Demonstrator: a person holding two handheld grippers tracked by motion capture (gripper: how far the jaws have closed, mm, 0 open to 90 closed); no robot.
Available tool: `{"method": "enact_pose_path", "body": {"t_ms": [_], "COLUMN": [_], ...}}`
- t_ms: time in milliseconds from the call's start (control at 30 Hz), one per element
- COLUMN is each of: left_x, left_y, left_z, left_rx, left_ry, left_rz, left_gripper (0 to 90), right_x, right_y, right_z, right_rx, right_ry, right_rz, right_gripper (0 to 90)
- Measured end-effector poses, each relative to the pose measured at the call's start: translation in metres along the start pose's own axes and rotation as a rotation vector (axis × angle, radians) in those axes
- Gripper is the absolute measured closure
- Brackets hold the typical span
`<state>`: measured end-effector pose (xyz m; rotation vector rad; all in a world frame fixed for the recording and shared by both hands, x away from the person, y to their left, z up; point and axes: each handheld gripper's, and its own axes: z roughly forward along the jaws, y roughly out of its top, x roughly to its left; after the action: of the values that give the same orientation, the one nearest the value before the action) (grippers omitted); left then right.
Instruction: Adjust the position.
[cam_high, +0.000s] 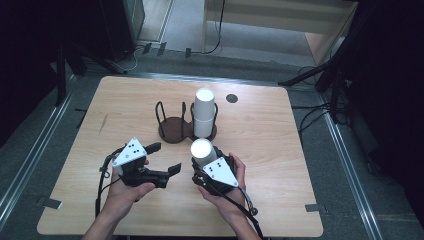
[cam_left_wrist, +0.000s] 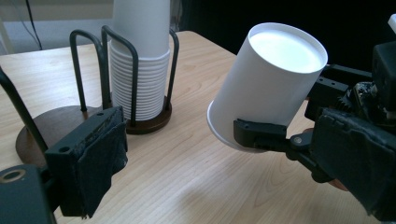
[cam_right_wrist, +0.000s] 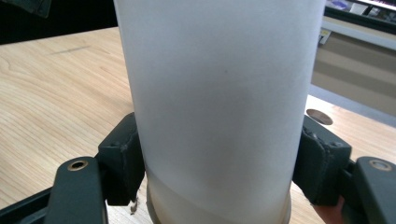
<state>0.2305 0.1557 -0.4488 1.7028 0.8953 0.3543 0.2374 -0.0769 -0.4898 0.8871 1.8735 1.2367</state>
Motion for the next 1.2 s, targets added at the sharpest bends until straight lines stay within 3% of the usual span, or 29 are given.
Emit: {"method": "enact_pose_path", "body": {"t_ms": [467,1200], "left_x": [-0.003,-0.006], "left_y": [0.0,-0.001], "left_z": [0.003,0.007], "left_rx": [0.013,0.057], "left_ry": [-0.021,-0.055], "left_rz": [0.004,0.022], "left_gripper": [8.1,12.1], "right_x": [0.011,0.019], "right_y": [-0.003,-0.007], "right_z": [0.001,0.001], "right_rx": [-0.002,-0.028], "right_ry": [-0.041,-0.123], "right_rz": [-0.132,-0.393], "right_gripper": [28.3,28.4]}}
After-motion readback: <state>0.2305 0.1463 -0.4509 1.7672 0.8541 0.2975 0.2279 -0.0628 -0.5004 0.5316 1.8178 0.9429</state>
